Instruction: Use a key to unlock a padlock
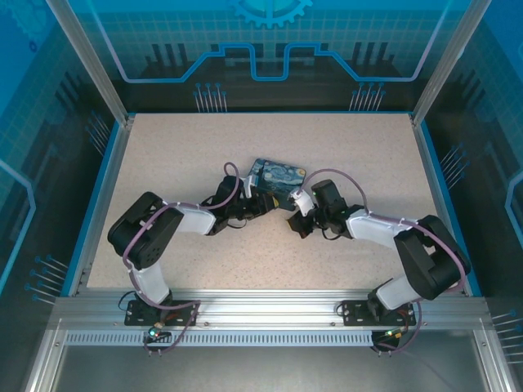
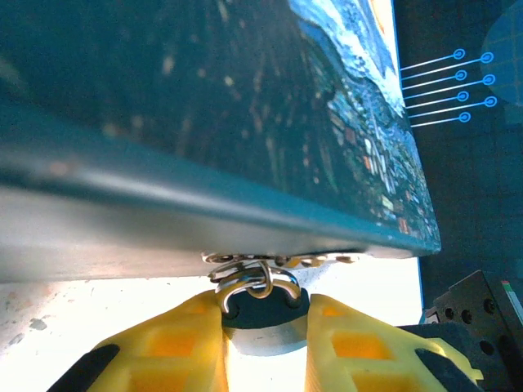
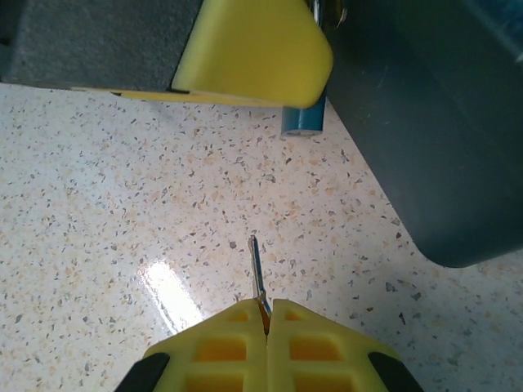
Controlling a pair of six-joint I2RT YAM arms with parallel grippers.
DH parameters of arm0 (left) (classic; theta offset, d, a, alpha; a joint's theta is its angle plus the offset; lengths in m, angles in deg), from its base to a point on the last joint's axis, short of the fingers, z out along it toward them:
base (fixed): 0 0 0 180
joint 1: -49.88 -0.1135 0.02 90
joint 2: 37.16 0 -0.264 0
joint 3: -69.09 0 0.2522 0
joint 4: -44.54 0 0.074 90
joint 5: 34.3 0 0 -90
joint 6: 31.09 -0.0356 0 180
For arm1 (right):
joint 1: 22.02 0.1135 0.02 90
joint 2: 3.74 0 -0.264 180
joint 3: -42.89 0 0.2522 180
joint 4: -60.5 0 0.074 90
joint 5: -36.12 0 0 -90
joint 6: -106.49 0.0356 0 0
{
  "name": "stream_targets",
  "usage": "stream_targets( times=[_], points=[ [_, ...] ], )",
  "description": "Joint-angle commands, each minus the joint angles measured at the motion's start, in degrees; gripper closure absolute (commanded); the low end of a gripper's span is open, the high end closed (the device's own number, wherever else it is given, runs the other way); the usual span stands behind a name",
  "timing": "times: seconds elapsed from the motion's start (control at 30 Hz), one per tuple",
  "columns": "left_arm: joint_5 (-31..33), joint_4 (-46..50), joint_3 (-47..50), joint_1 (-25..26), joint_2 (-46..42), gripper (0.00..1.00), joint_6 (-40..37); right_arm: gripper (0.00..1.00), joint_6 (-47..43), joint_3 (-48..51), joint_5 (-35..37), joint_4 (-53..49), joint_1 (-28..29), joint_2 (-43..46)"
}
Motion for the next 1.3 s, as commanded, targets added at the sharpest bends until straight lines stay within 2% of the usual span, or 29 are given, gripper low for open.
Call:
stream_targets(
  times=[0.0,0.6,1.27],
  points=[
    [0.54,0.85,-0.09,0.65,-2.59,0.77,0.02,0.97,-1.75,-1.95,0.62,1.16,0.72,-0.99],
    [0.88,0.36,-0.09,1.01,-2.02,0.79,0.18,0.98,-1.97,-5.3,3.78,1.23,2.03,-6.2],
    [1.41,0.56,0.01,1.17,-2.46,0.8,0.05,0.98,-1.35,-5.79,4.8,4.63,2.41,-6.75]
  ],
)
